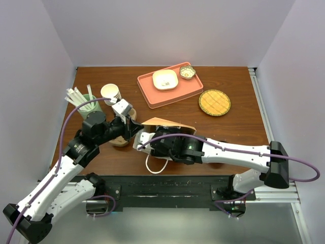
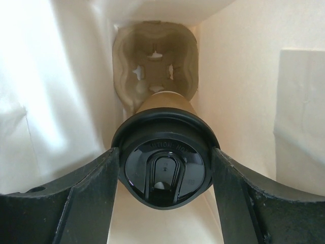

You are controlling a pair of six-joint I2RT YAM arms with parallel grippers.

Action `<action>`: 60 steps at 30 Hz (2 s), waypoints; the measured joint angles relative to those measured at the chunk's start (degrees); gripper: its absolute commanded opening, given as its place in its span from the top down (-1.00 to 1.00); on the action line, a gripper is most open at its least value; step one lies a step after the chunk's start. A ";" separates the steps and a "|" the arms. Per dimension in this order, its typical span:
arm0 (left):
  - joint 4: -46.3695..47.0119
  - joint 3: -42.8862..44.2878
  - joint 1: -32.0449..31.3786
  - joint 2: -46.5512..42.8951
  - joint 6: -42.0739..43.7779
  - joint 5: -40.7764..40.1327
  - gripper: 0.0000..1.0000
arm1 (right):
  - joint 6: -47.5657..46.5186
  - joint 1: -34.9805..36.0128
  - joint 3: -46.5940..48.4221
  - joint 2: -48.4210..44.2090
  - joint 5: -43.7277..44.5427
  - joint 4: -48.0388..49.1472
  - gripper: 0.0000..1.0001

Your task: Pack the takeout coffee

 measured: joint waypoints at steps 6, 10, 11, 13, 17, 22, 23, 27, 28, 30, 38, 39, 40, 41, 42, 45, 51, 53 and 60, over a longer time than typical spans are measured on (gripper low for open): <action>-2.51 2.45 -0.02 1.73 -0.87 0.13 0.95 | -0.04 -0.42 -3.08 -1.55 -0.31 0.98 -0.01; -6.43 5.27 -0.02 2.71 -1.42 -0.02 0.97 | -0.28 -0.52 -4.26 -2.12 -1.66 3.23 0.00; -7.39 6.08 -0.02 2.89 -1.49 -0.09 0.98 | -0.35 -0.57 -4.26 -2.08 -2.29 4.07 0.01; -8.59 7.08 -0.02 2.89 -1.68 -0.28 0.98 | -0.44 -0.63 -4.22 -1.81 -2.86 5.53 0.01; -10.12 7.26 -0.02 2.34 -2.34 -1.40 0.99 | -1.03 -1.33 -4.20 -1.11 -4.15 7.72 -0.02; -10.21 7.15 -0.04 2.49 -2.34 -2.91 1.00 | -2.86 -2.80 -4.15 -1.11 -5.14 7.69 -0.04; -9.94 6.91 -0.04 2.54 -2.32 -3.10 1.00 | -3.30 -3.02 -4.09 -1.11 -5.22 7.52 -0.03; -9.01 6.25 -0.04 2.54 -2.14 -3.96 1.00 | -4.63 -3.58 -3.56 -1.11 -5.25 6.80 -0.02; -9.03 6.25 -0.04 2.54 -1.90 -4.37 1.00 | -4.87 -3.63 -3.48 -1.14 -5.25 6.80 -0.02; -8.87 6.25 -0.07 2.64 -1.36 -5.03 1.00 | -5.18 -3.69 -3.21 -1.14 -5.27 6.64 0.00; -8.48 7.32 -0.37 3.91 -0.87 -6.64 0.57 | -6.14 -3.69 -3.13 -2.16 -7.98 5.90 0.00; -8.55 7.58 -0.37 4.24 -0.94 -6.10 0.42 | -6.40 -3.69 -3.45 -2.47 -8.28 5.97 0.00; -8.72 7.74 -0.37 4.44 -1.18 -5.57 0.10 | -6.69 -3.72 -3.78 -2.89 -8.72 5.90 0.00; -8.94 7.82 -0.37 4.44 -1.07 -5.40 -0.04 | -6.88 -3.74 -3.89 -3.10 -9.11 5.90 0.00; -9.46 7.98 -0.37 4.39 -1.09 -5.33 -0.14 | -7.19 -3.76 -3.89 -3.30 -9.53 5.84 0.00; -11.43 9.20 -0.37 4.35 -1.07 -5.38 -0.21 | -7.67 -3.78 -3.93 -3.82 -10.21 5.92 0.00; -14.88 13.29 -0.37 6.51 0.17 -4.50 -0.05 | -8.50 -3.78 -5.95 -5.68 -11.96 6.23 0.01; -15.32 14.21 -0.37 8.09 0.57 -3.85 0.03 | -8.92 -3.78 -7.10 -6.62 -12.55 6.40 0.01; -17.07 14.29 -0.37 12.44 0.09 -0.79 0.91 | -10.19 -3.78 -10.05 -10.82 -13.18 6.27 0.00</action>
